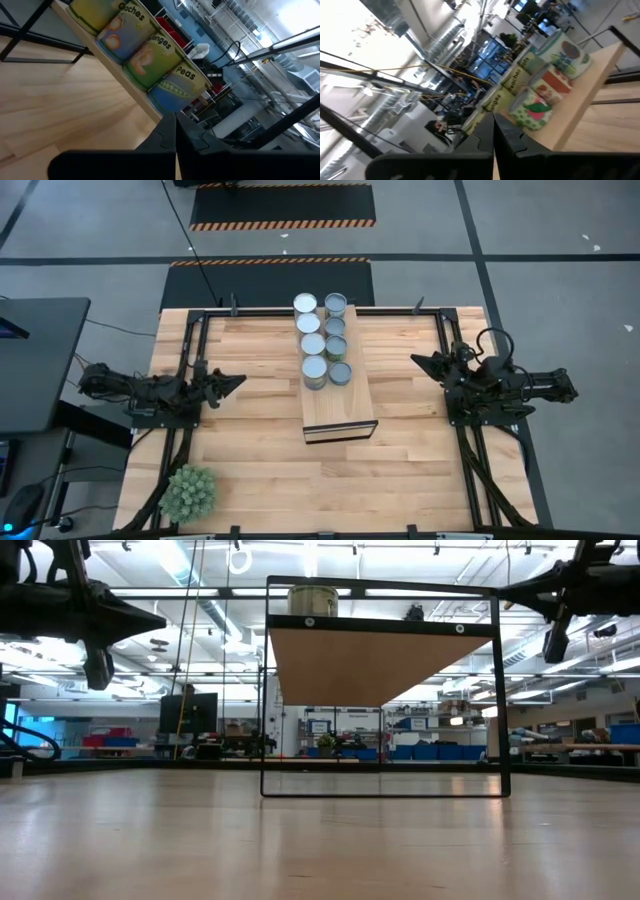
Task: Pick and place cans onto a shelf
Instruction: Return to Home Position
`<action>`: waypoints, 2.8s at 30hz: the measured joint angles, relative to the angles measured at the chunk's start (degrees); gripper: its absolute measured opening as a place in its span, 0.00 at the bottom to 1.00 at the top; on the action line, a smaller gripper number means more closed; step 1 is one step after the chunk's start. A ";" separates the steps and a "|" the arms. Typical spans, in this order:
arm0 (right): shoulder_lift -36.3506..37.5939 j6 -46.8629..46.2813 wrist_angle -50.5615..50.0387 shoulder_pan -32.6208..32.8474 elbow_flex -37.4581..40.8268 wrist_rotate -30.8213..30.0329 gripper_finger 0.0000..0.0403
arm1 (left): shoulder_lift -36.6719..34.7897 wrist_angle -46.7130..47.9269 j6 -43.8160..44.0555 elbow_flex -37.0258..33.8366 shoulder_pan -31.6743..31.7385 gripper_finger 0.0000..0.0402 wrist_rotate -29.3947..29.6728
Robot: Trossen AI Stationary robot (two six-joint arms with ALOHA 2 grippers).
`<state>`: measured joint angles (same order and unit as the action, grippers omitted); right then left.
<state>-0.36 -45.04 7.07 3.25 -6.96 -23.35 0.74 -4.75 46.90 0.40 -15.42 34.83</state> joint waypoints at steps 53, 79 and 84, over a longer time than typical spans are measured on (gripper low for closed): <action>-0.28 53.88 0.66 0.07 6.60 7.91 0.06 | 0.02 -3.43 -58.04 -0.07 -4.11 0.01 -6.58; -0.28 53.80 0.59 0.07 6.60 7.90 0.06 | -0.01 -4.33 -58.02 -0.04 -4.10 0.01 -6.40; -0.28 53.79 0.59 0.07 6.60 7.89 0.06 | -0.01 -4.35 -58.02 -0.04 -4.11 0.01 -6.40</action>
<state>-0.64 8.74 7.66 3.31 -0.36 -15.46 0.73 -9.10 -11.11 0.36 -19.53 28.42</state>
